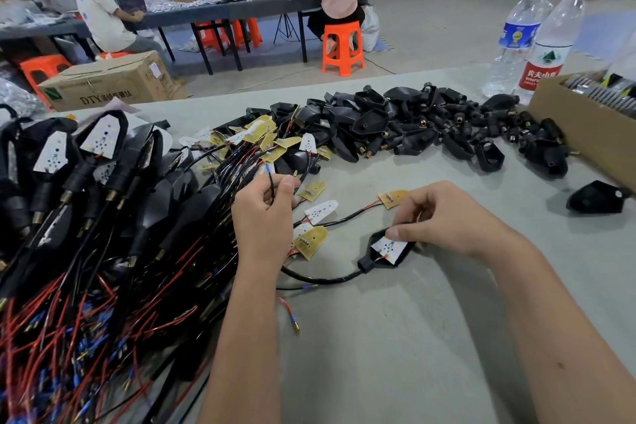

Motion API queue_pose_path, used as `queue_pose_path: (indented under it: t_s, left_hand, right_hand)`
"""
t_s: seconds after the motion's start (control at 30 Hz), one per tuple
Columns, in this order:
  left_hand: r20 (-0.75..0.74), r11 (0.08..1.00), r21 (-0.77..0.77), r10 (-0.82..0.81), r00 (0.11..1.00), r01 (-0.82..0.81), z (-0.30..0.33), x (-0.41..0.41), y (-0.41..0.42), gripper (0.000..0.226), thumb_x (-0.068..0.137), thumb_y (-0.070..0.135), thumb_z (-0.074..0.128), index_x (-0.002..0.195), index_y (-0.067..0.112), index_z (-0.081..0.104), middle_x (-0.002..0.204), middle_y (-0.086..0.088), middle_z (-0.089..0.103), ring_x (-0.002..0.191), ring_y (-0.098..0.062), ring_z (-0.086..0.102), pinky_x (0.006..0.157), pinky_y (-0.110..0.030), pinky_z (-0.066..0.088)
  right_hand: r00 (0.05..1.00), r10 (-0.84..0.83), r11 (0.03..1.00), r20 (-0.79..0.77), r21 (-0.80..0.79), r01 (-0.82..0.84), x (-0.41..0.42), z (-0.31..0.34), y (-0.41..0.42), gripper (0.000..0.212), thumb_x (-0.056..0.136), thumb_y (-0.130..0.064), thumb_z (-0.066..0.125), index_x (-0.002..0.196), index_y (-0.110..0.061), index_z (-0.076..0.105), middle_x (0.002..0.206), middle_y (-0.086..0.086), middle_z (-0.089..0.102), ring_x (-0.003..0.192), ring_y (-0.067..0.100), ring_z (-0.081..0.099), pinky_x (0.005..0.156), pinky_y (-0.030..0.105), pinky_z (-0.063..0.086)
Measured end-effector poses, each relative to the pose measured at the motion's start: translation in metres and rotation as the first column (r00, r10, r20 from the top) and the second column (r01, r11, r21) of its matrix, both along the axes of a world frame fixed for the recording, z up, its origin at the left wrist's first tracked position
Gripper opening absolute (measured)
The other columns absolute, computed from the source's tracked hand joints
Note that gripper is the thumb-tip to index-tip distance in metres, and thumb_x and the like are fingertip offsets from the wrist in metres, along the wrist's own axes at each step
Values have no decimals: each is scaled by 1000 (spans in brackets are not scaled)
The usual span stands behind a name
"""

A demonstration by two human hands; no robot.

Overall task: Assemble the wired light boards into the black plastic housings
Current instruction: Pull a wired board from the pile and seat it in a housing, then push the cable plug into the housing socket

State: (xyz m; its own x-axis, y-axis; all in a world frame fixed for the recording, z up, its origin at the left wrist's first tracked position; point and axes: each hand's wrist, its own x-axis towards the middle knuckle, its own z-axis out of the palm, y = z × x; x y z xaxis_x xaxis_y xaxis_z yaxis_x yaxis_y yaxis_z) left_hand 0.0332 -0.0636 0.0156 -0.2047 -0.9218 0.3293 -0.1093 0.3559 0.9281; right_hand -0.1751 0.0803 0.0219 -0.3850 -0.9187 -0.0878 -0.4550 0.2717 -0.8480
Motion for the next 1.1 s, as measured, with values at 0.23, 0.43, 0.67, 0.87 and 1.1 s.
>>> queue_pose_path:
  t_s: [0.23, 0.43, 0.67, 0.87, 1.1]
  left_hand:
    - [-2, 1000, 22, -12, 1000, 12, -2, -1, 0, 22, 100, 18, 60, 82, 22, 73, 61, 14, 62, 59, 1, 52, 63, -12, 44]
    - [-16, 999, 43, -1, 1000, 2, -4, -1, -2, 23, 98, 18, 61, 78, 19, 71, 61, 12, 62, 58, -1, 52, 62, -13, 45]
    - [-43, 995, 90, -40, 998, 44, -4, -8, 2, 24, 99, 15, 61, 78, 18, 71, 62, 8, 64, 64, -6, 58, 65, -19, 50]
    - [-13, 984, 85, -158, 987, 158, -3, -14, 5, 24, 100, 11, 60, 79, 19, 71, 62, 11, 66, 64, -5, 60, 64, -16, 46]
    - [-4, 980, 80, -180, 984, 180, -4, -12, 3, 23, 99, 9, 63, 82, 23, 72, 68, 12, 70, 64, 0, 63, 65, -17, 51]
  right_hand:
    - [933, -262, 964, -245, -101, 244, -7, 21, -20, 39, 74, -62, 83, 69, -24, 75, 63, -8, 68, 57, 4, 57, 54, 23, 42]
    - [803, -171, 985, -571, -67, 162, -6, 17, -103, 20, 97, -20, 65, 115, -22, 74, 115, 2, 69, 111, 25, 63, 87, 32, 48]
    - [714, 7, 960, -700, 205, 191, -25, -17, -141, 56, 101, -15, 47, 156, -22, 40, 160, 12, 28, 144, 44, 28, 121, 48, 28]
    - [693, -184, 972, -697, -24, 233, -23, -5, -132, 21, 90, -24, 79, 97, -6, 73, 110, 11, 59, 103, 34, 61, 83, 35, 48]
    - [926, -368, 919, -82, -184, 349, -12, 19, -96, 10, 93, -10, 67, 92, -20, 71, 92, 2, 70, 81, 14, 65, 67, 23, 49]
